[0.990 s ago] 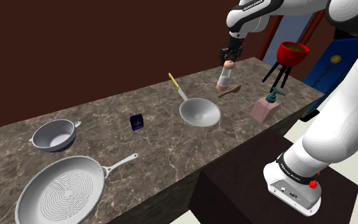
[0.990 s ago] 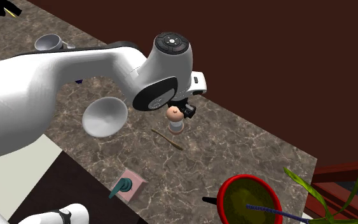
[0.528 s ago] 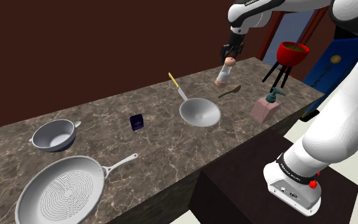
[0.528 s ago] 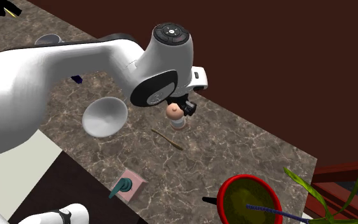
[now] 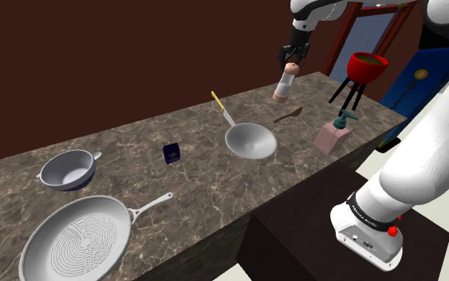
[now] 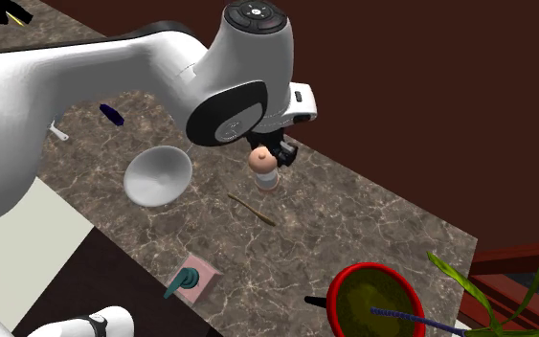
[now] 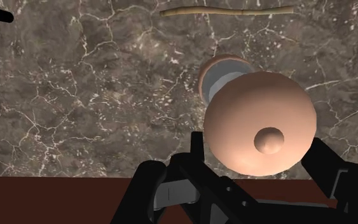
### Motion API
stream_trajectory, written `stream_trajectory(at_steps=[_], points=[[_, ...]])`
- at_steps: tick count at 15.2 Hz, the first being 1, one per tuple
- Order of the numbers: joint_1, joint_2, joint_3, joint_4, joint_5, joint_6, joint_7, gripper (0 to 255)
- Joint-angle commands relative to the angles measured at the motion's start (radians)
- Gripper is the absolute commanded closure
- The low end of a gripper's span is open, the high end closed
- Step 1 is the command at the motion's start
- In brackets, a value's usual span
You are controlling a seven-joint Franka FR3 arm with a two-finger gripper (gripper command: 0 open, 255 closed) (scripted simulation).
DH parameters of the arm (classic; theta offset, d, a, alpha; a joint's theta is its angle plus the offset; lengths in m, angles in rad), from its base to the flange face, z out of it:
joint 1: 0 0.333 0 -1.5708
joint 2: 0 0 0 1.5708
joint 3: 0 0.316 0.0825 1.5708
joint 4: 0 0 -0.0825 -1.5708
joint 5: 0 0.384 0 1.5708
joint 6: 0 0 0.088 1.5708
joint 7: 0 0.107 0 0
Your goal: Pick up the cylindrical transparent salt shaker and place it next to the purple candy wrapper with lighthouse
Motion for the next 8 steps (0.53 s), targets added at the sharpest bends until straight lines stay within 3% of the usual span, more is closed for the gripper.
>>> stream_trajectory(at_steps=[1,8], points=[[0.000,-0.004,0.000,0.021,-0.002,-0.025,0.002,255],[0.001,-0.019,-0.001,0.097,-0.009,-0.115,0.008,255]])
